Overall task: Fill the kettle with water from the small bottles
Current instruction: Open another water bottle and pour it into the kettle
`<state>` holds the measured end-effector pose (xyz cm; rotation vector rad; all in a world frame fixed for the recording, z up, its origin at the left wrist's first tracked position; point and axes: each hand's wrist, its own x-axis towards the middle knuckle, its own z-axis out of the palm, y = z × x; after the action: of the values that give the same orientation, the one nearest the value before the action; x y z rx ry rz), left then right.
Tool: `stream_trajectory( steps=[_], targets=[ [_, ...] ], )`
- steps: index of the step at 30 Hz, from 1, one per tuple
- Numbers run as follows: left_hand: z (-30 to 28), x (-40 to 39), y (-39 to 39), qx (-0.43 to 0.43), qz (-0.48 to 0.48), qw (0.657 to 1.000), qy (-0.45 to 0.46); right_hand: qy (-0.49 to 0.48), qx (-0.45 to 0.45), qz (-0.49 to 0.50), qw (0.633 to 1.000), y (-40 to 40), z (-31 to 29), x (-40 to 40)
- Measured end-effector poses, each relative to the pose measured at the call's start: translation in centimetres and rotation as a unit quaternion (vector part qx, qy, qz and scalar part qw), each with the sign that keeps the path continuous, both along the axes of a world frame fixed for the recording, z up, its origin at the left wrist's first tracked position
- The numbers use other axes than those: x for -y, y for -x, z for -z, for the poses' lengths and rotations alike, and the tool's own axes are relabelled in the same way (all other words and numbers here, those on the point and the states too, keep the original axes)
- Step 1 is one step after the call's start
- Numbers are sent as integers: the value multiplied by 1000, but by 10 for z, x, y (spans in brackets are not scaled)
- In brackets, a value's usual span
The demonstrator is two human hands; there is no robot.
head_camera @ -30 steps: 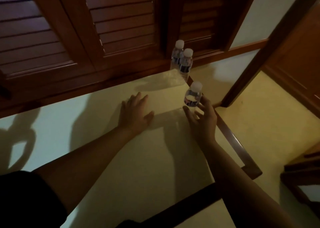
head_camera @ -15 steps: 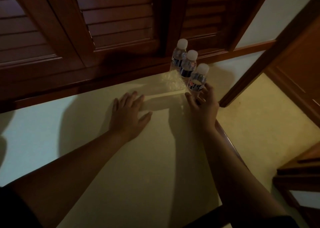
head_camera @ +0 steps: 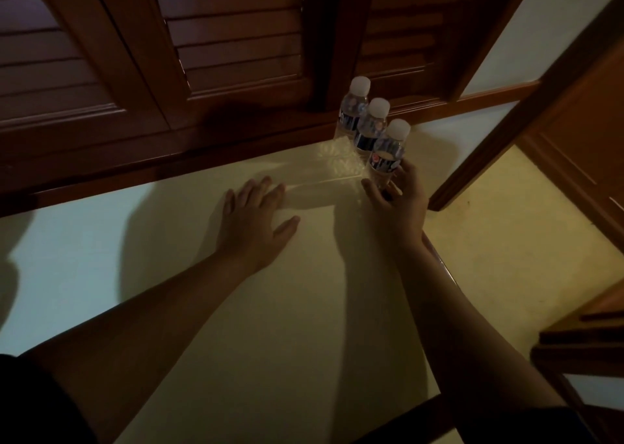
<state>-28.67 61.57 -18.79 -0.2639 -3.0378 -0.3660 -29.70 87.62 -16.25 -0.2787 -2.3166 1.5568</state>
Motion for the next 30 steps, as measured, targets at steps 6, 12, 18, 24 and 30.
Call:
stream_trajectory(
  steps=[6, 12, 18, 24, 30],
  targets=[
    [-6, 6, 2, 39, 4, 997, -67, 46, 11, 25, 999, -37, -2, -2],
    [-41, 33, -33, 102, 8, 965, -241, 13, 0, -13, 1000, -108, -15, 28],
    [-86, 96, -138, 120, -23, 939, -322, 11, 28, -198, 980, -154, -49, 82],
    [-109, 183, -248, 114, -141, 894, -409, 62, 78, -379, 920, -183, -66, 169],
    [-104, 256, -354, 67, -219, 861, -455, 56, 128, -517, 844, -223, -67, 268]
  ],
)
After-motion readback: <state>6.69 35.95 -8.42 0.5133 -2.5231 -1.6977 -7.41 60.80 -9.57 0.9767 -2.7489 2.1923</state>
